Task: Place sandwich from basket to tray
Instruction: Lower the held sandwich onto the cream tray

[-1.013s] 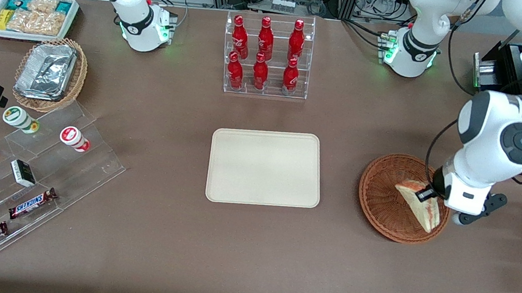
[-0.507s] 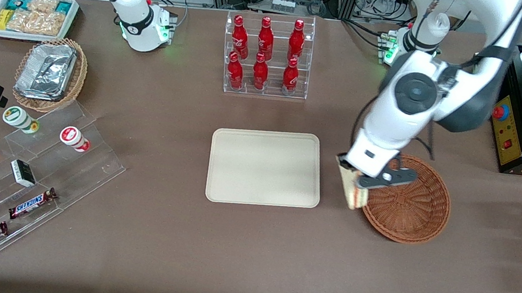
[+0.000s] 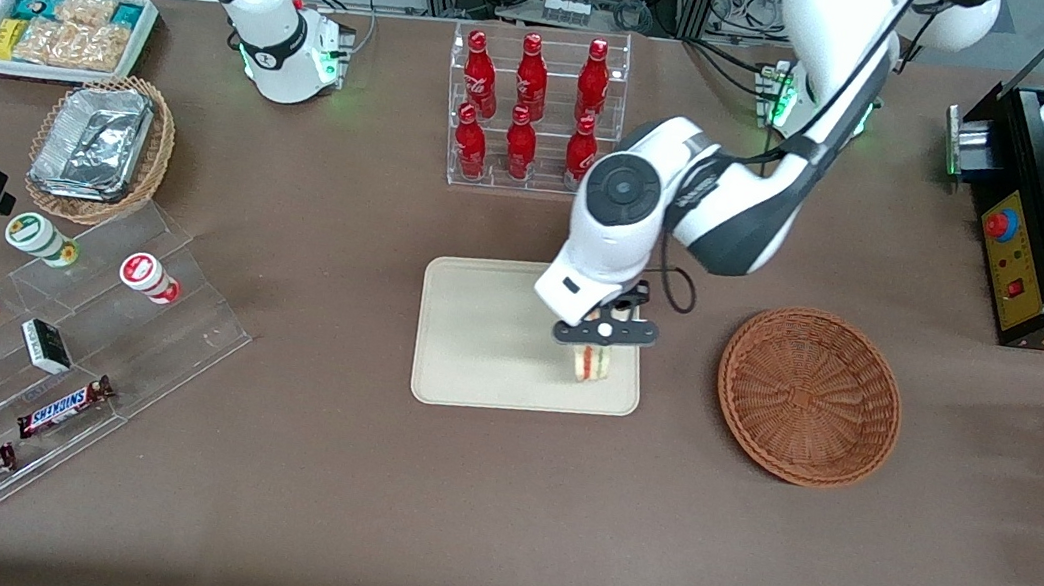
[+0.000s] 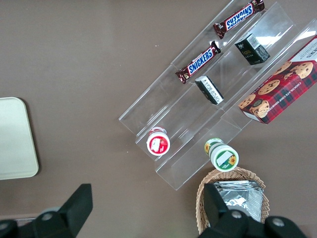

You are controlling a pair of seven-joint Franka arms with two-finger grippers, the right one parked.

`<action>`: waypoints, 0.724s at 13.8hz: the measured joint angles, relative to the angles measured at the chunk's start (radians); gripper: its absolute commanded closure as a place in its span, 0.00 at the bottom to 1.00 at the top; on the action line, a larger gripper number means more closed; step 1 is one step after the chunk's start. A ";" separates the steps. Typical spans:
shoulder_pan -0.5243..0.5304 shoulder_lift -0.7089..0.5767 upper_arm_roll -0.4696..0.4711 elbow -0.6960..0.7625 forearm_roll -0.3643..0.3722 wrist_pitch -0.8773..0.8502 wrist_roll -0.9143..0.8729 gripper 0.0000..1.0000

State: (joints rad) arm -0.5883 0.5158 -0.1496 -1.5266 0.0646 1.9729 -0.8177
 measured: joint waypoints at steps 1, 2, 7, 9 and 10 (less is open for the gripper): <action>-0.016 0.026 0.000 0.019 0.000 0.002 -0.001 1.00; -0.030 0.046 0.000 0.034 0.001 0.008 -0.001 1.00; -0.062 0.089 0.000 0.052 0.042 0.019 -0.002 1.00; -0.062 0.103 0.001 0.052 0.056 0.039 -0.002 1.00; -0.063 0.110 0.001 0.052 0.057 0.044 -0.002 1.00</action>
State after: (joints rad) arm -0.6516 0.6261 -0.1486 -1.4748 0.1217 2.0174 -0.8201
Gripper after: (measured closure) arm 0.846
